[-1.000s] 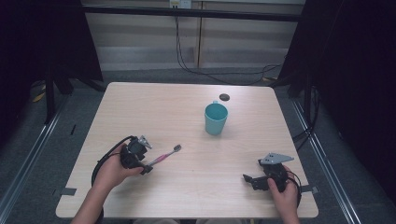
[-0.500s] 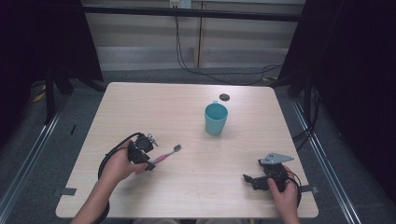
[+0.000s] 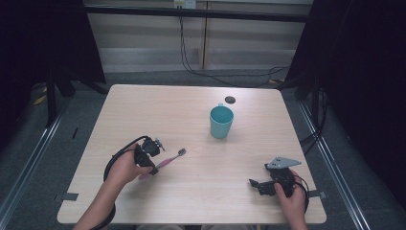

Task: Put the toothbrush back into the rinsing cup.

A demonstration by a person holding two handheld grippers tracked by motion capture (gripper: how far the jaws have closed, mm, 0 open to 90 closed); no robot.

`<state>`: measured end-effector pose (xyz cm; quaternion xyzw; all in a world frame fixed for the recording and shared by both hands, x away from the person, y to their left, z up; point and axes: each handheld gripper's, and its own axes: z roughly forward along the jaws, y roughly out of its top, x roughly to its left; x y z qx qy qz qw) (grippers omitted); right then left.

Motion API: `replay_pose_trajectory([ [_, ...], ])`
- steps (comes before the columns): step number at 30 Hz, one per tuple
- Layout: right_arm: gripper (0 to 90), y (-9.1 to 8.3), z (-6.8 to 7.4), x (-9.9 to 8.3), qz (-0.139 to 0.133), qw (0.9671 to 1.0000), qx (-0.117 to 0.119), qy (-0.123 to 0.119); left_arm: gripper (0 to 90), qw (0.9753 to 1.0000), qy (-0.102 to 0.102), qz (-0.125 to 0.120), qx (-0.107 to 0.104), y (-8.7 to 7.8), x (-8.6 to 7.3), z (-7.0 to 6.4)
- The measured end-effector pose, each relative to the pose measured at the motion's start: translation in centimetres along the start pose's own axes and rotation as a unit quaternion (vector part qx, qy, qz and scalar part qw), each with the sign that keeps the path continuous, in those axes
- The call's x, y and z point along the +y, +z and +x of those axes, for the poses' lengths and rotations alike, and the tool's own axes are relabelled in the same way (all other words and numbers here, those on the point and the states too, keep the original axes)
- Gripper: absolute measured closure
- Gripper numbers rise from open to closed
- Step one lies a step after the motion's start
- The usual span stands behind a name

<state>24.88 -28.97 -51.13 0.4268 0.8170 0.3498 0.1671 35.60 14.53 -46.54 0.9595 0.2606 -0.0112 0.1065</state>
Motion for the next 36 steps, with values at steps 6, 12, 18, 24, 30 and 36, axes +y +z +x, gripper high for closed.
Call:
replay_pose_trajectory([
  [6,9.5,0.0,0.0,0.0,0.000,1.0000,0.000,0.000,78.7,0.9999,0.001,0.015,0.007,0.1,0.4,-0.3],
  [12,9.5,0.0,0.0,0.0,0.000,1.0000,0.000,0.000,81.4,0.9995,0.006,0.027,0.016,0.2,0.7,-0.6],
  [18,9.5,0.0,0.0,0.0,0.000,1.0000,0.000,-0.001,81.9,0.9994,0.002,0.025,0.024,0.2,0.9,-0.8],
  [24,9.5,0.0,0.0,0.0,0.000,1.0000,0.000,0.000,81.9,0.9994,0.013,0.024,0.021,-0.1,1.1,-0.8],
  [30,9.5,0.0,0.0,0.0,0.000,1.0000,0.000,0.000,81.9,0.9997,0.007,0.012,0.021,-0.7,1.2,-1.0],
  [36,9.5,0.0,0.0,0.0,0.000,1.0000,0.000,-0.001,82.0,0.9998,0.001,-0.003,0.019,-1.5,1.2,-0.9],
])
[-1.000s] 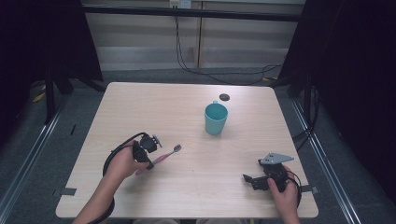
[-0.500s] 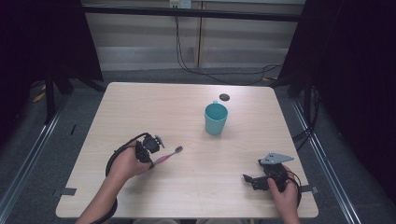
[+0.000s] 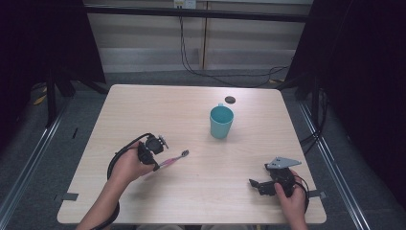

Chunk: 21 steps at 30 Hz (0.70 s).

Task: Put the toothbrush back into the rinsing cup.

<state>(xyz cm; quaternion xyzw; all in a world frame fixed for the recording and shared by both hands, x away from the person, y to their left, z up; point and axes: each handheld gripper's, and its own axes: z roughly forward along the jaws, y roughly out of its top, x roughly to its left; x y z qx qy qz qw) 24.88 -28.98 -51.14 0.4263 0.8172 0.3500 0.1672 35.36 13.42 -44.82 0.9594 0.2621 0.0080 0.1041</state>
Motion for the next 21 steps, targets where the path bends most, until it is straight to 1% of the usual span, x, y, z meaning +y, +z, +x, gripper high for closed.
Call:
replay_pose_trajectory([
  [2,9.5,0.0,0.0,0.0,0.000,1.0000,0.000,0.000,82.0,1.0000,-0.001,-0.003,-0.001,-0.2,0.0,0.0],
  [3,9.5,0.0,0.0,0.0,0.000,1.0000,0.000,0.000,82.0,1.0000,-0.001,0.001,0.001,-0.2,0.0,0.0],
  [4,9.5,0.0,0.0,0.0,0.000,1.0000,0.000,0.000,82.0,1.0000,-0.002,0.001,0.000,0.0,0.0,0.0],
  [5,9.5,0.0,0.0,0.0,0.000,1.0000,0.000,0.000,82.0,1.0000,0.002,0.003,-0.001,0.1,0.0,0.1],
  [7,9.5,0.0,0.0,0.0,0.000,1.0000,0.000,0.000,81.9,0.9999,-0.004,0.009,-0.005,0.5,-0.1,0.0],
  [9,9.5,0.0,0.0,0.0,0.001,1.0000,0.000,0.000,81.9,0.9999,-0.001,0.013,-0.006,0.9,-0.2,0.1],
  [11,9.5,0.0,0.0,0.0,0.000,1.0000,0.000,0.000,81.8,0.9999,0.000,0.012,-0.004,1.2,-0.3,0.2],
  [12,9.5,0.0,0.0,0.0,0.000,1.0000,0.000,0.000,81.8,0.9999,-0.004,0.012,-0.005,1.3,-0.4,0.1],
  [13,9.5,0.0,0.0,0.0,0.000,1.0000,0.000,0.000,81.7,0.9999,-0.001,0.012,-0.003,1.4,-0.4,0.2],
  [14,9.5,0.0,0.0,0.0,0.000,1.0000,0.000,0.000,81.6,0.9999,-0.004,0.010,-0.005,1.5,-0.5,0.2],
  [15,9.5,0.0,0.0,0.0,0.000,1.0000,0.000,0.000,81.5,0.9999,0.001,0.009,-0.006,1.6,-0.5,0.2],
  [16,9.5,0.0,0.0,0.0,0.000,1.0000,0.000,0.000,81.3,0.9999,0.001,0.011,-0.005,1.6,-0.6,0.2],
  [18,9.5,0.0,0.0,0.0,0.001,1.0000,0.000,0.000,81.1,0.9999,-0.003,0.006,-0.008,1.7,-0.7,0.2],
  [21,9.5,0.0,0.0,0.0,0.000,1.0000,0.000,0.000,80.0,0.9999,-0.002,0.008,-0.007,1.6,-0.8,0.2],
])
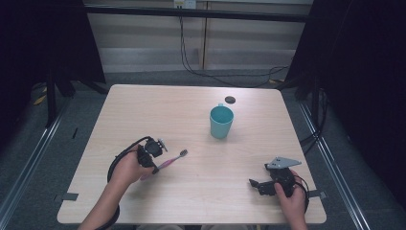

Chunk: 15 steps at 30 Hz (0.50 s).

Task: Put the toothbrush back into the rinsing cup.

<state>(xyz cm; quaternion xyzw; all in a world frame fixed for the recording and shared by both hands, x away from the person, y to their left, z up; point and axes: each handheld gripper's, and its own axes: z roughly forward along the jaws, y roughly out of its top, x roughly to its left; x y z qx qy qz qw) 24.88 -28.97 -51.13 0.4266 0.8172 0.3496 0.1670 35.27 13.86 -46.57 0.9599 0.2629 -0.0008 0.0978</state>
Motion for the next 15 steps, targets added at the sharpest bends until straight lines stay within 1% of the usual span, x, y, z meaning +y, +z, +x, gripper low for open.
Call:
replay_pose_trajectory([
  [1,9.5,0.00,0.00,0.00,0.000,1.0000,0.000,0.000,79.4,1.0000,-0.002,0.008,-0.004,-0.04,-0.05,0.06],
  [2,9.5,0.00,0.00,0.00,0.000,1.0000,0.000,0.000,78.3,0.9999,-0.012,0.005,-0.007,-0.03,-0.15,-0.03],
  [3,9.5,0.00,0.00,0.00,0.000,1.0000,0.000,0.000,76.6,0.9999,-0.008,0.009,-0.006,-0.10,-0.26,0.04],
  [6,9.5,0.00,0.00,0.00,0.000,1.0000,0.000,0.000,73.9,0.9999,-0.012,0.008,0.002,-0.13,-0.56,-0.01],
  [7,9.5,0.00,0.00,0.00,0.000,1.0000,0.000,0.000,76.4,0.9999,-0.009,0.006,0.002,-0.14,-0.62,-0.01],
  [8,9.5,0.00,0.00,0.00,0.000,1.0000,0.000,0.000,76.5,0.9999,-0.008,0.006,0.001,-0.13,-0.67,-0.01],
  [9,9.5,0.00,0.00,0.00,0.000,1.0000,0.000,0.000,76.5,0.9999,-0.009,0.011,0.000,-0.15,-0.68,-0.06],
  [10,9.5,0.00,0.00,0.00,0.000,1.0000,0.000,0.000,79.0,0.9998,-0.006,0.018,-0.003,-0.19,-0.67,-0.09],
  [12,9.5,0.00,0.00,0.00,0.000,1.0000,0.000,0.000,79.8,0.9996,-0.013,0.024,-0.004,-0.20,-0.64,-0.11],
  [13,9.5,0.00,0.00,0.00,0.000,1.0000,0.000,0.000,80.0,0.9996,-0.012,0.026,-0.003,-0.20,-0.58,-0.16],
  [14,9.5,0.01,0.00,0.00,-0.001,1.0000,0.000,0.000,80.1,0.9996,-0.008,0.026,0.000,-0.21,-0.55,-0.17],
  [15,9.5,0.00,0.00,0.00,0.000,1.0000,0.000,0.000,80.2,0.9998,-0.008,0.016,-0.001,-0.18,-0.58,-0.15],
])
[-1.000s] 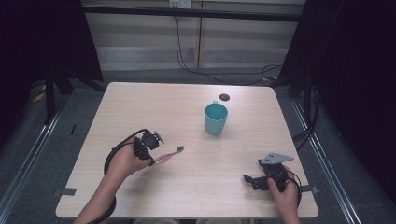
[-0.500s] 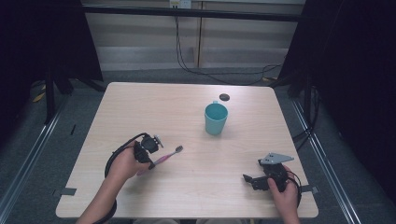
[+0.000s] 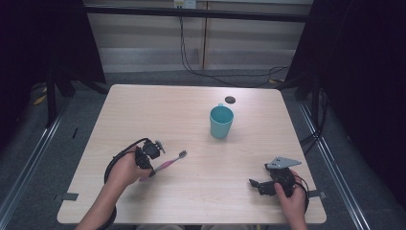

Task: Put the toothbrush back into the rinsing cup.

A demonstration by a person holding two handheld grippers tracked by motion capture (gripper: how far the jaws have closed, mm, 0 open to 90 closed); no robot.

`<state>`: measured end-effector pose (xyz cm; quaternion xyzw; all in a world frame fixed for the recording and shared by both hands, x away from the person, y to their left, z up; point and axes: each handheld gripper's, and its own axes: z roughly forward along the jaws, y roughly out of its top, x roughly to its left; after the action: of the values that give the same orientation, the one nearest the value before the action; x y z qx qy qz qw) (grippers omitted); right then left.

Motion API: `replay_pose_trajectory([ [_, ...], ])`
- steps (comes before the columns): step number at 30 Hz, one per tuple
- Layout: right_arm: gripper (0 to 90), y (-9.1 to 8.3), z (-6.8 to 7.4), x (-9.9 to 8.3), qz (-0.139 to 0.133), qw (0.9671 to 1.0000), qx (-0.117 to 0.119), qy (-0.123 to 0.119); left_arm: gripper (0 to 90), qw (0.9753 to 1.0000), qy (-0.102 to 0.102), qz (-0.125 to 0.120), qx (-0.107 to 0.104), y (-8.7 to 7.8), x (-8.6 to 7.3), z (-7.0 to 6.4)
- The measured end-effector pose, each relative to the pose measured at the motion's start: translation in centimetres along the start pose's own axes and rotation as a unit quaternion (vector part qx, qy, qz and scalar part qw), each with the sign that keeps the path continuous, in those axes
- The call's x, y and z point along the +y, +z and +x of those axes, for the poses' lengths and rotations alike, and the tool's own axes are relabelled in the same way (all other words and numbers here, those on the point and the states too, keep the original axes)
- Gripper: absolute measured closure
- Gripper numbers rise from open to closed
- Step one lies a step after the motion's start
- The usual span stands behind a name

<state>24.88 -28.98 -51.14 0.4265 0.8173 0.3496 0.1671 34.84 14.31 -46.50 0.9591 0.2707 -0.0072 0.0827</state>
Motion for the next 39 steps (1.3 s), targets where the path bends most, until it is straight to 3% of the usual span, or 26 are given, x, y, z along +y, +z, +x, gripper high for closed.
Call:
replay_pose_trajectory([
  [1,9.5,0.0,0.0,0.0,0.000,1.0000,0.000,0.000,80.3,0.9999,-0.011,-0.010,-0.003,0.0,-0.1,0.0],
  [13,9.5,0.0,0.0,0.0,0.000,1.0000,0.000,0.000,80.5,0.9980,-0.014,-0.061,0.002,-1.6,0.2,-0.2],
  [18,9.5,0.0,0.0,0.0,0.000,1.0000,0.000,0.000,80.5,0.9988,-0.015,-0.047,-0.005,-0.9,0.3,-0.2],
  [23,9.5,0.0,0.0,0.0,0.000,1.0000,0.000,0.000,79.4,0.9986,-0.010,-0.050,-0.012,-0.3,0.1,-0.1],
  [25,9.5,0.0,0.0,0.0,0.000,1.0000,0.000,0.000,75.8,0.9982,-0.012,-0.059,-0.001,-0.5,-0.2,0.0],
  [29,9.5,0.0,0.0,0.0,0.000,1.0000,0.000,0.000,67.0,0.9989,-0.021,-0.041,0.005,-0.6,-0.7,0.0],
  [32,9.5,0.0,0.0,0.0,0.000,1.0000,0.000,0.001,66.6,0.9996,-0.016,-0.024,0.008,-0.2,-1.1,0.0],
  [35,9.5,0.0,0.0,0.0,-0.001,1.0000,0.000,-0.001,77.4,0.9998,-0.013,-0.015,0.002,-0.1,-1.3,-0.1],
  [37,9.5,0.0,0.0,0.0,0.000,1.0000,0.000,0.000,78.5,0.9999,-0.011,0.005,-0.002,-0.2,-1.0,-0.2],
  [39,9.5,0.0,0.0,0.0,0.000,1.0000,0.000,0.000,78.9,0.9999,-0.009,0.009,0.005,-0.1,-0.8,-0.4],
])
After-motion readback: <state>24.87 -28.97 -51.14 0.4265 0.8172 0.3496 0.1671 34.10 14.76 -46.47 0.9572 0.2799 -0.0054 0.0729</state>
